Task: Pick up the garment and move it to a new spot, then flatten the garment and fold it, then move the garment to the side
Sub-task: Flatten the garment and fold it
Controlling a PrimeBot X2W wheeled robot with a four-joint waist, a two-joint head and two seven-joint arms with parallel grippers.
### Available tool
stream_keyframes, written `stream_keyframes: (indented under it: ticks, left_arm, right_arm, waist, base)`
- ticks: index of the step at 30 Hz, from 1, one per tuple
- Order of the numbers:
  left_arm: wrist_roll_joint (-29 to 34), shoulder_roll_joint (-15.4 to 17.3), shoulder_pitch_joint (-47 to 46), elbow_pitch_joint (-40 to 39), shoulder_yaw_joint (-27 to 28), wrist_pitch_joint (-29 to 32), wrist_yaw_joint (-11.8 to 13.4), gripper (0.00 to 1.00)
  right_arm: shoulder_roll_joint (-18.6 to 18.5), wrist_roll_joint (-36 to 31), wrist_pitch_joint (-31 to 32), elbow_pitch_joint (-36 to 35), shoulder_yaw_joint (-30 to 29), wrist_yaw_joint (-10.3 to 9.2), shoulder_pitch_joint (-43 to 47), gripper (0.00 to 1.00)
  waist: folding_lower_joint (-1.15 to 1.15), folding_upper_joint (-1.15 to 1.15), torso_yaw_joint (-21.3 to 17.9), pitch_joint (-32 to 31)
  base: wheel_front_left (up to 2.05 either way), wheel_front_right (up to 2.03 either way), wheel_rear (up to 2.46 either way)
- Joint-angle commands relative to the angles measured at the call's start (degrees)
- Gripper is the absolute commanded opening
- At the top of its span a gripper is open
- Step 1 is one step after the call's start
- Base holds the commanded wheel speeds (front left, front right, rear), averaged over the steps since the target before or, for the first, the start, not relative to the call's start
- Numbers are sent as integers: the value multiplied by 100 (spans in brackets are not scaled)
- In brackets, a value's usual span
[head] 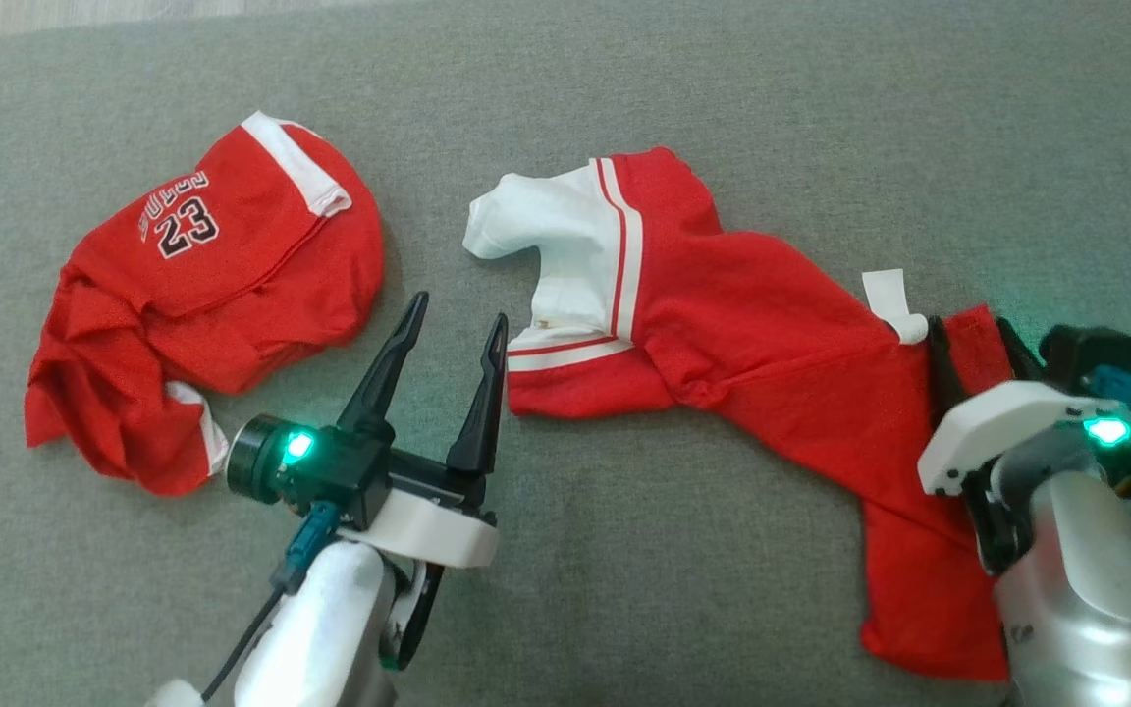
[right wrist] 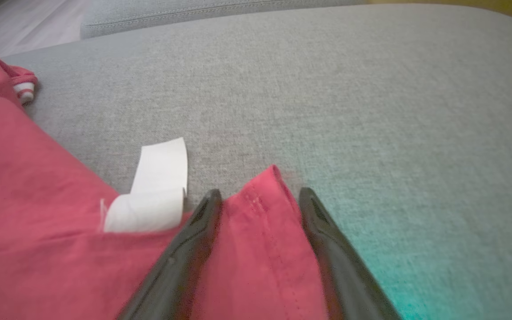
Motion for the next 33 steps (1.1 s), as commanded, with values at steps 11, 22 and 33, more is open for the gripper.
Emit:
stream_keyframes:
  ticks: [11,22,33]
  left_arm:
    - [63,-3,-196,-101,213,-46,-10,100]
    - [23,-14,-199,-156,101,-46,-15,100]
    - [-43,-19,-415,-188,-68,-46,19,100]
  right_arm:
    - [-279,-106,-303,-533,50,-4,-648,0]
    - [-1041,-28,505,-990,-427,-4,-1479,0]
    - [-1573,-1260,448,23,-2378,-4,-2841,100]
  waist:
    - [-1,0,6,-146]
    - [-1,0,237,-87]
    - [-1,0,681,347]
  base:
    - [0,0,0]
    - [0,0,0]
    - [0,0,0]
